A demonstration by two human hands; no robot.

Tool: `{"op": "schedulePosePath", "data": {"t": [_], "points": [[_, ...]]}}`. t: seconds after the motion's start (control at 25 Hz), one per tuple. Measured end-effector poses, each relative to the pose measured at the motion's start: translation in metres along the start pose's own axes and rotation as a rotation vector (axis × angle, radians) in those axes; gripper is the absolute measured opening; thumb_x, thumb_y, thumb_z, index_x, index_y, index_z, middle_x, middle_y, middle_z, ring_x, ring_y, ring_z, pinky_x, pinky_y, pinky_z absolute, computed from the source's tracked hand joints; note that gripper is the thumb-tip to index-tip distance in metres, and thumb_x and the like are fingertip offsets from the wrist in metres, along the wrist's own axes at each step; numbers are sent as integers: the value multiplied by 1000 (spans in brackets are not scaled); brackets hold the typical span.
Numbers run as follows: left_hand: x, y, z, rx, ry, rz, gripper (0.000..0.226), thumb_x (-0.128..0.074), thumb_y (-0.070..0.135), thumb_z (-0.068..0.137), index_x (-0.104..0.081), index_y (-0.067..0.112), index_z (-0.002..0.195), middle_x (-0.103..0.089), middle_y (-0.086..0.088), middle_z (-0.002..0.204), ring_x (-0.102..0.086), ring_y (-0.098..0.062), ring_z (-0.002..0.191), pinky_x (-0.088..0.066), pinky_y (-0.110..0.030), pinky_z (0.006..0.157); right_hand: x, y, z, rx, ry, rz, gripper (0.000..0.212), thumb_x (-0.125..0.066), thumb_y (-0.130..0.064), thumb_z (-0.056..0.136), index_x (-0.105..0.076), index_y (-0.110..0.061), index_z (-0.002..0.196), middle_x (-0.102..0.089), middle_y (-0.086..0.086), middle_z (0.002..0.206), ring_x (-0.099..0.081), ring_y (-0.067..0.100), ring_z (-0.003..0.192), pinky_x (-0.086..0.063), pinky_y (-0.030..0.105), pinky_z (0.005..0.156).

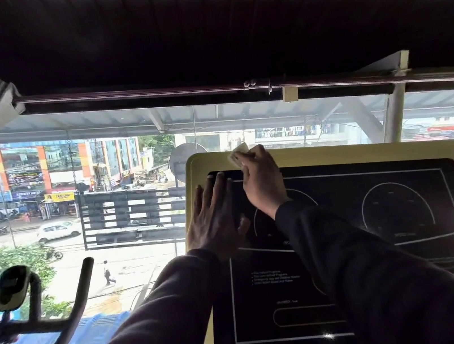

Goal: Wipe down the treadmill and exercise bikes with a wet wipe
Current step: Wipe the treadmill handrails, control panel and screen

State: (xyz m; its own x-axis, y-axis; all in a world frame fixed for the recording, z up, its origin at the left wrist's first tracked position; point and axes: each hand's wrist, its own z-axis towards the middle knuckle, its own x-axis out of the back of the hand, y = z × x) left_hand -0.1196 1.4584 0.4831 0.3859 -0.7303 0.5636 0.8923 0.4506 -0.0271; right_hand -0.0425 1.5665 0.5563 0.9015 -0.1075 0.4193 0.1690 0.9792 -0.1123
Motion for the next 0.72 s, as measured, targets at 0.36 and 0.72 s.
{"op": "schedulePosePath", "data": {"t": [0.36,0.72], "points": [[6,4,0,3,-60,36,82,-34,50,84,-24,9,154,-14,-12,164,-6,-28,152,7,-40,122,6,17,-19,130,-25,-39,43,-59,8,84,-65,-10,122,-56,19,110,-58,33,90,-52,38,78],[8,4,-2,13,-46,-5,76,-36,48,84,-38,7,148,-32,-15,157,-25,-35,147,-13,-48,122,3,23,-42,140,-16,3,44,-60,9,83,-64,-5,124,-57,15,107,-58,28,94,-53,35,80]]}}
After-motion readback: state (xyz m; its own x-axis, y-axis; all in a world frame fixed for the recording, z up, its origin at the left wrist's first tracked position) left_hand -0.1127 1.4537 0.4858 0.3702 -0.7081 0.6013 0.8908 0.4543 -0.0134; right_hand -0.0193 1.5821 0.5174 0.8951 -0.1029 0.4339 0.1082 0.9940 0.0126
